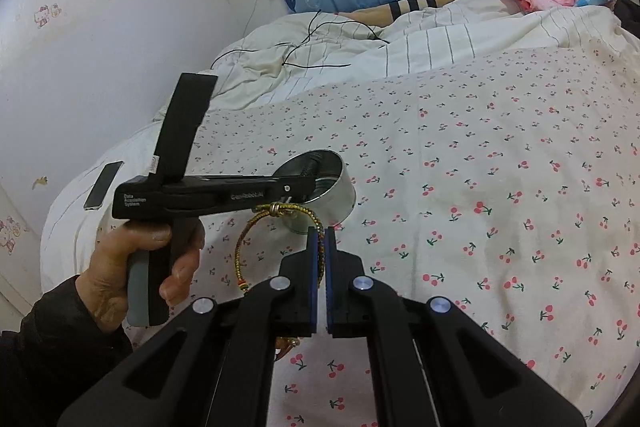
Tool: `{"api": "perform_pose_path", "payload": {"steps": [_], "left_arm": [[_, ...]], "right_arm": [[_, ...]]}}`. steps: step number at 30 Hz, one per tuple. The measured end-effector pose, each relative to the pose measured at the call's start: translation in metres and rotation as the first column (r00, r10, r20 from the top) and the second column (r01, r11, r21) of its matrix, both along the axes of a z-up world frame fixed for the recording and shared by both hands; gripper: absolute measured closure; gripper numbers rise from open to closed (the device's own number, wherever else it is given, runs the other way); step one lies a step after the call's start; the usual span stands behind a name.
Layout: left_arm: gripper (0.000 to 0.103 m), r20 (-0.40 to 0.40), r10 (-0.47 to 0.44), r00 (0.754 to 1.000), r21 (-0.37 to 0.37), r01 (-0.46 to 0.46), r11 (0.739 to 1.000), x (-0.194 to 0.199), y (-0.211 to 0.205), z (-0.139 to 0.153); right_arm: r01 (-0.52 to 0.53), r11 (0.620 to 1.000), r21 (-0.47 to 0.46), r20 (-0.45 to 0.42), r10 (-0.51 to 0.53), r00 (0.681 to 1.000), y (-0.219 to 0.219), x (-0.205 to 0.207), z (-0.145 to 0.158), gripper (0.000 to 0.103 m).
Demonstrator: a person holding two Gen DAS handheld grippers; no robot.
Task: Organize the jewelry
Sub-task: 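Carry the black bracelet into the silver tin with the left tool while the right tool carries the gold bangle, then lower the gold bangle into the silver tin and open the right tool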
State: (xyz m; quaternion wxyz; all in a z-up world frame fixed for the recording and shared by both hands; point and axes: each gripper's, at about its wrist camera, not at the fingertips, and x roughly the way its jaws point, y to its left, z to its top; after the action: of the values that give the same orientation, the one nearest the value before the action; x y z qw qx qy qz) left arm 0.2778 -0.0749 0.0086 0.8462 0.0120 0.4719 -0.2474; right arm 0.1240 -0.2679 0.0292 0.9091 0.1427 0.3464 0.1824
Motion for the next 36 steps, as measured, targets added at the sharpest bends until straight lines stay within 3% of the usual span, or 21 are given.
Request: {"api": "perform_pose_path", "payload": {"steps": [5, 13, 18, 22, 28, 31, 33, 34, 35, 36], "left_arm": [[0.060, 0.034, 0.045, 0.998, -0.042, -0.043, 0.998, 0.000, 0.024, 0.023], [0.057, 0.006, 0.177, 0.984, -0.130, -0.175, 0.976, -0.028, 0.085, 0.031], [0.048, 0.049, 0.251, 0.967, -0.065, -0.247, 0.967, -0.031, 0.101, 0.028], [0.035, 0.076, 0.271, 0.960, -0.063, -0.267, 0.962, -0.031, 0.105, 0.033], [0.032, 0.063, 0.297, 0.953, -0.072, -0.292, 0.954, -0.026, 0.117, 0.035], [0.032, 0.052, 0.279, 0.959, -0.052, -0.277, 0.960, -0.025, 0.115, 0.032], [0.032, 0.039, 0.245, 0.969, -0.027, -0.244, 0.969, -0.026, 0.109, 0.028], [0.031, 0.027, 0.216, 0.976, -0.014, -0.215, 0.976, -0.026, 0.105, 0.025], [0.031, 0.016, 0.189, 0.982, -0.004, -0.189, 0.982, -0.028, 0.101, 0.023], [0.031, 0.003, 0.149, 0.989, 0.007, -0.149, 0.989, -0.029, 0.097, 0.020]], "right_arm": [[0.002, 1.000, -0.019, -0.013, -0.003, 1.000, 0.004, 0.001, -0.003, 0.099], [0.015, 0.999, -0.045, -0.024, -0.016, 1.000, 0.018, 0.033, 0.003, 0.099], [0.013, 0.996, -0.086, -0.021, -0.015, 1.000, 0.043, 0.077, 0.010, 0.099], [0.015, 0.992, -0.126, -0.037, -0.019, 0.999, 0.061, 0.104, 0.009, 0.099], [0.015, 0.979, -0.202, -0.087, -0.033, 0.996, 0.079, 0.133, -0.012, 0.099], [-0.044, 0.965, -0.260, -0.153, 0.004, 0.988, 0.092, 0.142, -0.028, 0.098], [-0.063, 0.952, -0.300, -0.164, 0.013, 0.986, 0.096, 0.140, -0.032, 0.091], [-0.052, 0.952, -0.303, -0.145, 0.008, 0.989, 0.095, 0.136, -0.030, 0.070], [-0.027, 0.955, -0.296, -0.103, -0.004, 0.995, 0.090, 0.127, -0.022, 0.058], [-0.015, 0.957, -0.289, -0.076, -0.007, 0.997, 0.084, 0.115, -0.015, 0.057]]}}
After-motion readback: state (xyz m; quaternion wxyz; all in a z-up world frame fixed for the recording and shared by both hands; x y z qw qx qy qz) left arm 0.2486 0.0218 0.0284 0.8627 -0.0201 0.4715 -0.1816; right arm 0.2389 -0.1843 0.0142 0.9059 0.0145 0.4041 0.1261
